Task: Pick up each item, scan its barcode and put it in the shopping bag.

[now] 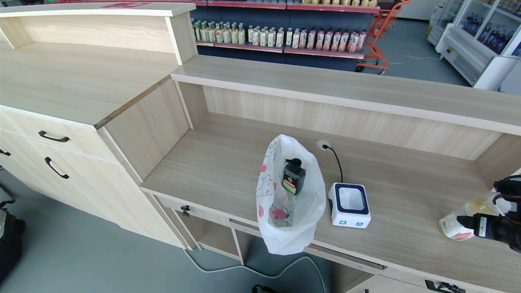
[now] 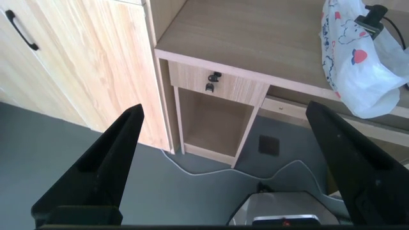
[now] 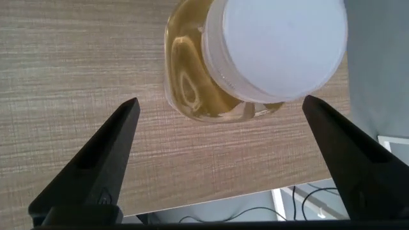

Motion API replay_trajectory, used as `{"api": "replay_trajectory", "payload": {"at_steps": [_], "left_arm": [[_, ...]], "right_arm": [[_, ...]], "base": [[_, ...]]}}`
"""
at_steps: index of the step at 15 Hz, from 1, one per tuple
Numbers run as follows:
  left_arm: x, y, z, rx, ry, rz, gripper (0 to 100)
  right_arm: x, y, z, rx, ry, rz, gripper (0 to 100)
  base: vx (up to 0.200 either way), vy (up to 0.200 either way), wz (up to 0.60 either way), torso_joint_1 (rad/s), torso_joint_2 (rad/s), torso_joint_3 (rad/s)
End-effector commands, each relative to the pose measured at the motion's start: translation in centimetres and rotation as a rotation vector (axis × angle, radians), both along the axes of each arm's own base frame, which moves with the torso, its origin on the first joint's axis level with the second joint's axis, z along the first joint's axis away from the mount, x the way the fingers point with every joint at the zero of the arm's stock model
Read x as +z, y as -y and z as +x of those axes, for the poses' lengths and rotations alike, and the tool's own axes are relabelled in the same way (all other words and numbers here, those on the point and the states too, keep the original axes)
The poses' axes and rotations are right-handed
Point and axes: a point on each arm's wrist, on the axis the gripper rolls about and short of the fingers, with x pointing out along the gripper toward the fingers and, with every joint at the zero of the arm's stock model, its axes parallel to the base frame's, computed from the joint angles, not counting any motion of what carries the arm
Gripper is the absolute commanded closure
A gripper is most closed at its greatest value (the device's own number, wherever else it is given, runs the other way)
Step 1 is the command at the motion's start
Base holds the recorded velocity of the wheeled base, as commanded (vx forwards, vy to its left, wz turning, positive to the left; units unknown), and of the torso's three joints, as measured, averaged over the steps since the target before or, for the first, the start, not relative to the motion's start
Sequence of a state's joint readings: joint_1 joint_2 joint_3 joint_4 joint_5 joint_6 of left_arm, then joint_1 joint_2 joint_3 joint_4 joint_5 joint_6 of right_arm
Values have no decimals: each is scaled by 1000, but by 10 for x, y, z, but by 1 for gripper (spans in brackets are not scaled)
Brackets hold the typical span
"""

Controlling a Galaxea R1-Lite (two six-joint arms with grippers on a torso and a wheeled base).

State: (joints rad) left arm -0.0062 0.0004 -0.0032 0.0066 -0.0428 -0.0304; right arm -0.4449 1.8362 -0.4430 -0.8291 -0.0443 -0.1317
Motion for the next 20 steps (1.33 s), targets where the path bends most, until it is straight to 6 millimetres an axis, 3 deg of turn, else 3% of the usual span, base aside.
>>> {"api": "replay_trajectory", "payload": {"at_steps": [1,20], "left_arm": [[0,0,0,0,1,0,0],[0,0,0,0,1,0,0]], "right_arm": [[-10,2,5,0,-12,5,0],[-34,1,32,122,99,-72,0]], "base": [[0,0,0,0,0,0],[0,0,0,0,0,0]]}}
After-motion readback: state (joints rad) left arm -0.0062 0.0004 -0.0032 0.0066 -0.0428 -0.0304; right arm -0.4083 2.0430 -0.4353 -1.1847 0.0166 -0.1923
